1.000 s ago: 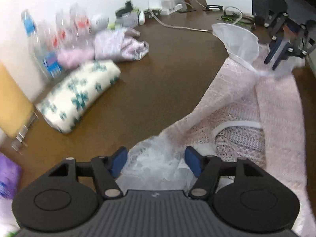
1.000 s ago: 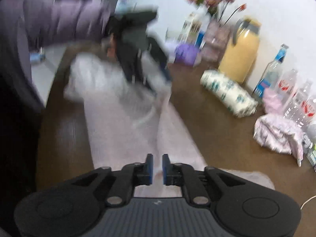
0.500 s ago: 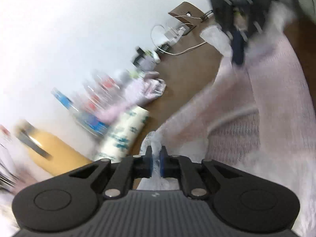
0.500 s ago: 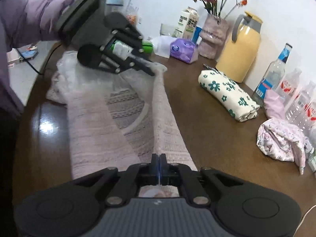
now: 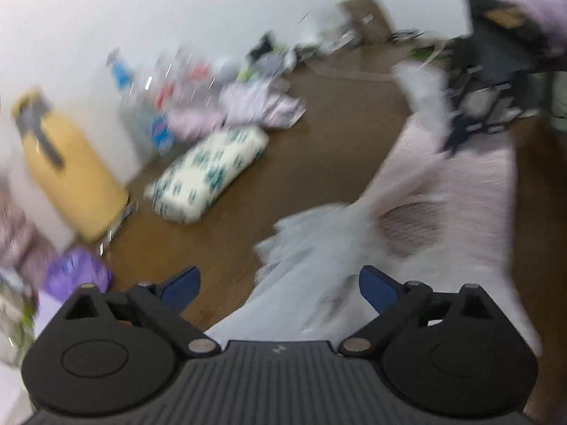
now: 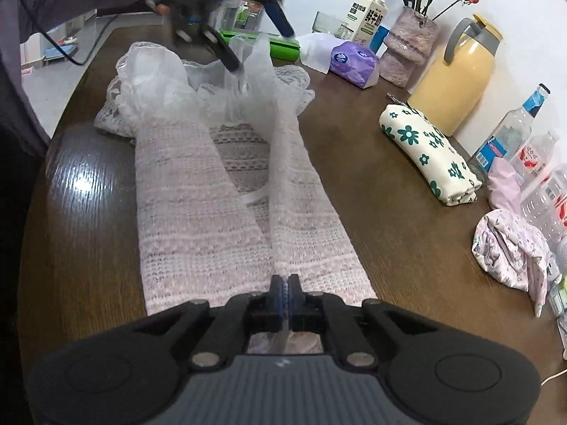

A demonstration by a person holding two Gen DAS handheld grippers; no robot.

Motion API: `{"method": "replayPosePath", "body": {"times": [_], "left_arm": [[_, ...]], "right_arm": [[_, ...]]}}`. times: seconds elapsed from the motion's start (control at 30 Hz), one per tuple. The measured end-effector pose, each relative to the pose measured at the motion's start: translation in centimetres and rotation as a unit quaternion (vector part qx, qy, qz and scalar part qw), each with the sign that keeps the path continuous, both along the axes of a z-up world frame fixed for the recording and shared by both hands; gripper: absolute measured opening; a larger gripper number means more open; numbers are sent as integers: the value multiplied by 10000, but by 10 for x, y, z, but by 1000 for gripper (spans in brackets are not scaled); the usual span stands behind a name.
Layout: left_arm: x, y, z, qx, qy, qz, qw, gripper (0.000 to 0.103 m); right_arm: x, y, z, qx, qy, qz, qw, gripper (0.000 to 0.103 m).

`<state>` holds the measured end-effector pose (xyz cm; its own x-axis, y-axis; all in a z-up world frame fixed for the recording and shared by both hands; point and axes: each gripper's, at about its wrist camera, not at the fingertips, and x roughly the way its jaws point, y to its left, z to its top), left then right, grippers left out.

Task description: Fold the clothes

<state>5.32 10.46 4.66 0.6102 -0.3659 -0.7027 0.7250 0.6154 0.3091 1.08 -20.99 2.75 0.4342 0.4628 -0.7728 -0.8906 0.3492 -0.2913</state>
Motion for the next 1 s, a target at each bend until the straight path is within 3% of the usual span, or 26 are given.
{"method": "replayPosePath", "body": {"times": [0.03,0.1,0.13,0.23,0.3,0.43,0.53,0.63,0.67,0.77,0.87,0.9,0.93,0.97,1.0], "left_arm": [[7,-1,-10,139,219,-29,9997,82],[8,4,-18,86,109,-61,9999,37],[3,7,-16,148,-206,49,9997,4],[-31,14,-9,314,-1408,188,9894,4],[-62,14,-13,464,-1906,77,9805,4],[-78,20,-39,940,-1863,35,9780,5],[-80,25,-46,839,-1737,59,9812,5],[-84,27,-48,772,-1854,57,9796,5],[-84,27,-49,791,-1876,38,9791,5],[-86,27,-51,879,-1913,-34,9776,6],[-86,27,-53,936,-1853,6,9782,7],[-88,30,-51,919,-1796,43,9794,8],[-91,34,-49,893,-1731,85,9808,17],[-93,38,-47,866,-1666,126,9821,32],[-98,49,-40,774,-1492,104,9857,36]], "right_arm": [[0,0,0,4,8,-18,10000,2],[-1,-2,0,16,24,-60,10000,2],[-2,-3,0,18,25,-81,10000,2],[-6,-5,0,-8,4,-103,9999,2],[-7,-5,0,-43,4,-101,9999,2],[0,-3,20,-174,408,244,9987,6],[8,10,68,473,534,457,9964,12],[25,49,108,1374,650,489,9872,41],[31,71,109,1436,714,534,9856,51],[55,143,83,1151,1086,780,9843,52],[81,197,38,737,1559,638,9829,49],[85,208,23,562,1645,614,9829,24],[81,213,14,470,1546,686,9845,4],[75,215,8,425,1373,791,9864,2],[64,215,6,351,1071,993,9887,2]]}}
